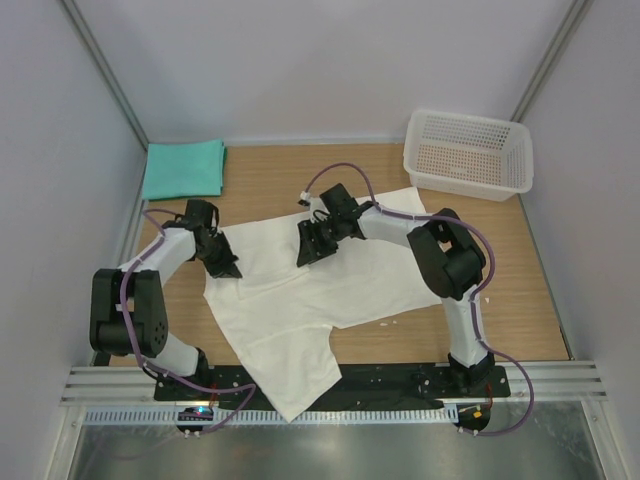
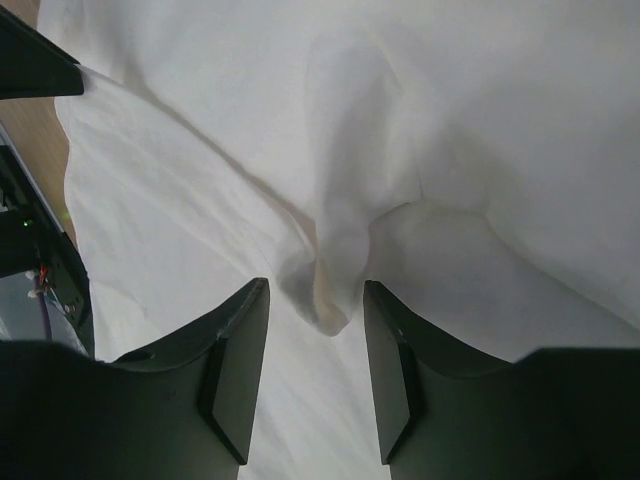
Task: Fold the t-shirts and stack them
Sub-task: Fold the tshirt
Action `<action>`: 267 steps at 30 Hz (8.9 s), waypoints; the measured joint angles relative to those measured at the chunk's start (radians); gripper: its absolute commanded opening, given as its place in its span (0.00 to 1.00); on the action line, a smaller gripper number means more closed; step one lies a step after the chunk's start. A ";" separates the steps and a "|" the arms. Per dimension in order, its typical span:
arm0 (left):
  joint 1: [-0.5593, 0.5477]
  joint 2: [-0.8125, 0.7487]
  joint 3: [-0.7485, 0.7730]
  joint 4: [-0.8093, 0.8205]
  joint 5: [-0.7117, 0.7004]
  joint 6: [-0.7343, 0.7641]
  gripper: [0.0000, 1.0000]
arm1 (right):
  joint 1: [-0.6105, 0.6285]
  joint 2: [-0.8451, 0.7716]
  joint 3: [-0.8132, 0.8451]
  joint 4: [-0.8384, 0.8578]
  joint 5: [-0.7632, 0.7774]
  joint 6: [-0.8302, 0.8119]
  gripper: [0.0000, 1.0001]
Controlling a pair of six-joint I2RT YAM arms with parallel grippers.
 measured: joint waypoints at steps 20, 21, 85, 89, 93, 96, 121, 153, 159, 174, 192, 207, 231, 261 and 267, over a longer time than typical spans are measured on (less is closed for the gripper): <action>-0.009 0.018 -0.020 0.017 0.036 -0.004 0.00 | 0.014 -0.087 -0.050 0.024 0.033 -0.001 0.45; -0.010 0.019 -0.020 0.017 0.036 -0.004 0.00 | 0.014 -0.086 -0.050 0.022 0.032 -0.003 0.45; 0.002 -0.044 0.150 -0.045 -0.050 -0.051 0.00 | 0.027 0.002 0.175 0.032 0.065 0.029 0.01; 0.016 0.029 0.238 -0.043 -0.069 -0.043 0.00 | 0.007 0.088 0.276 0.027 0.064 0.033 0.01; 0.027 0.104 0.287 -0.041 -0.095 -0.029 0.00 | -0.009 0.159 0.327 0.016 0.063 0.037 0.01; 0.036 0.137 0.302 -0.043 -0.110 -0.024 0.00 | -0.018 0.193 0.350 0.008 0.062 0.042 0.01; 0.093 0.380 0.489 -0.056 -0.124 0.023 0.00 | -0.033 0.319 0.507 0.011 0.081 0.082 0.02; 0.102 -0.082 0.017 -0.063 -0.040 -0.015 0.46 | -0.013 -0.028 0.180 -0.073 0.154 -0.005 0.44; 0.102 -0.020 -0.014 -0.043 -0.011 -0.034 0.47 | 0.033 -0.005 0.139 -0.052 0.149 -0.004 0.44; 0.102 0.051 -0.014 0.016 -0.012 -0.056 0.47 | 0.043 0.021 0.139 -0.048 0.197 -0.016 0.43; 0.102 0.092 -0.001 0.040 -0.012 -0.061 0.09 | 0.043 0.031 0.139 -0.052 0.212 -0.042 0.41; 0.103 0.102 0.016 0.049 -0.012 -0.060 0.00 | 0.043 0.078 0.152 -0.061 0.204 -0.058 0.31; 0.133 0.104 0.011 0.047 -0.023 -0.049 0.00 | 0.018 0.082 0.156 -0.106 0.193 -0.143 0.01; 0.138 -0.075 0.018 -0.013 0.029 -0.048 0.35 | -0.016 -0.019 0.137 -0.158 0.206 -0.091 0.27; 0.138 0.046 0.076 0.033 0.056 -0.056 0.32 | 0.001 0.059 0.315 -0.143 0.197 -0.017 0.29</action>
